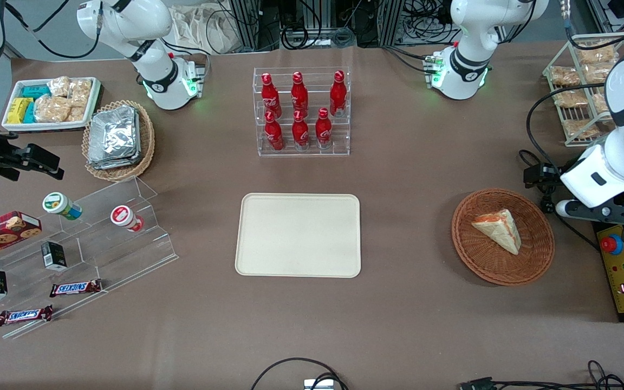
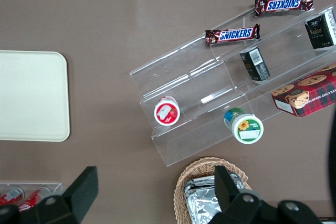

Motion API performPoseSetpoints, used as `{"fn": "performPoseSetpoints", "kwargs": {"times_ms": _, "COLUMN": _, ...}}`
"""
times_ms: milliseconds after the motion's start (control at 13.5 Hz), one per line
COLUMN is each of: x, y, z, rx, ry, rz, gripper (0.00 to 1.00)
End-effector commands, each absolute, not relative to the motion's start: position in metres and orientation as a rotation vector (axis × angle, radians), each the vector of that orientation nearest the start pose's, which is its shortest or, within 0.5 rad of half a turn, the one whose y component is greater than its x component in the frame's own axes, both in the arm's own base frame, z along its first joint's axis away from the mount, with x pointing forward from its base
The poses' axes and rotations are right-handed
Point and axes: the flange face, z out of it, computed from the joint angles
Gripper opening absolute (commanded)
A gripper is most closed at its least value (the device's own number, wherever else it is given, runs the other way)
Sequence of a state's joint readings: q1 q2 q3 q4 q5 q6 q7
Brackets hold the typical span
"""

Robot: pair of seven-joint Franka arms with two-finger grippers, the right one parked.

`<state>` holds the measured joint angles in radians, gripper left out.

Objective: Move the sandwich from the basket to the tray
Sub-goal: 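Move the left gripper over the wrapped sandwich in the wicker basket, then lower the open left gripper and close it on the sandwich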

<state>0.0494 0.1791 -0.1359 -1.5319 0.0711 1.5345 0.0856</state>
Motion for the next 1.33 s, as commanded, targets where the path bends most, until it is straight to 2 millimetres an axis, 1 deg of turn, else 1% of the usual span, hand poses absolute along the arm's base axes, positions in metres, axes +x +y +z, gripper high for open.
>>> {"fn": "performPoseSetpoints", "kwargs": {"times_ms": 0, "x": 0.601, "y": -0.036, "z": 0.540, "rx": -3.064, "ry": 0.286, "rz": 0.252, "gripper": 1.00}}
{"fn": "performPoseSetpoints", "kwargs": {"times_ms": 148, "x": 0.604, "y": -0.034, "z": 0.534, "rx": -3.049, "ry": 0.286, "rz": 0.262, "gripper": 1.00}}
{"fn": "performPoseSetpoints", "kwargs": {"times_ms": 222, "x": 0.607, "y": -0.033, "z": 0.529, "rx": -3.052, "ry": 0.261, "rz": 0.276, "gripper": 1.00}}
{"fn": "performPoseSetpoints", "kwargs": {"times_ms": 296, "x": 0.609, "y": -0.030, "z": 0.519, "rx": -3.055, "ry": 0.222, "rz": 0.298, "gripper": 1.00}}
{"fn": "performPoseSetpoints", "kwargs": {"times_ms": 370, "x": 0.610, "y": -0.027, "z": 0.511, "rx": -3.059, "ry": 0.123, "rz": 0.310, "gripper": 1.00}}
{"fn": "performPoseSetpoints", "kwargs": {"times_ms": 444, "x": 0.608, "y": -0.021, "z": 0.499, "rx": -3.061, "ry": 0.007, "rz": 0.317, "gripper": 1.00}}
{"fn": "performPoseSetpoints", "kwargs": {"times_ms": 519, "x": 0.606, "y": -0.020, "z": 0.483, "rx": -3.059, "ry": -0.086, "rz": 0.287, "gripper": 1.00}}
{"fn": "performPoseSetpoints", "kwargs": {"times_ms": 667, "x": 0.599, "y": -0.019, "z": 0.457, "rx": -3.049, "ry": -0.284, "rz": 0.200, "gripper": 1.00}}
{"fn": "performPoseSetpoints", "kwargs": {"times_ms": 741, "x": 0.595, "y": -0.016, "z": 0.444, "rx": -3.037, "ry": -0.375, "rz": 0.185, "gripper": 1.00}}
{"fn": "performPoseSetpoints", "kwargs": {"times_ms": 889, "x": 0.598, "y": -0.016, "z": 0.421, "rx": -3.005, "ry": -0.585, "rz": 0.151, "gripper": 1.00}}
{"fn": "performPoseSetpoints", "kwargs": {"times_ms": 963, "x": 0.598, "y": -0.012, "z": 0.408, "rx": -2.980, "ry": -0.698, "rz": 0.145, "gripper": 1.00}}
{"fn": "performPoseSetpoints", "kwargs": {"times_ms": 1037, "x": 0.591, "y": 0.003, "z": 0.396, "rx": -2.946, "ry": -0.813, "rz": 0.164, "gripper": 1.00}}
{"fn": "performPoseSetpoints", "kwargs": {"times_ms": 1111, "x": 0.587, "y": 0.011, "z": 0.388, "rx": -2.940, "ry": -0.846, "rz": 0.153, "gripper": 1.00}}
{"fn": "performPoseSetpoints", "kwargs": {"times_ms": 1185, "x": 0.584, "y": 0.011, "z": 0.379, "rx": -2.931, "ry": -0.885, "rz": 0.164, "gripper": 1.00}}
{"fn": "performPoseSetpoints", "kwargs": {"times_ms": 1259, "x": 0.584, "y": 0.013, "z": 0.372, "rx": -2.902, "ry": -0.963, "rz": 0.172, "gripper": 1.00}}
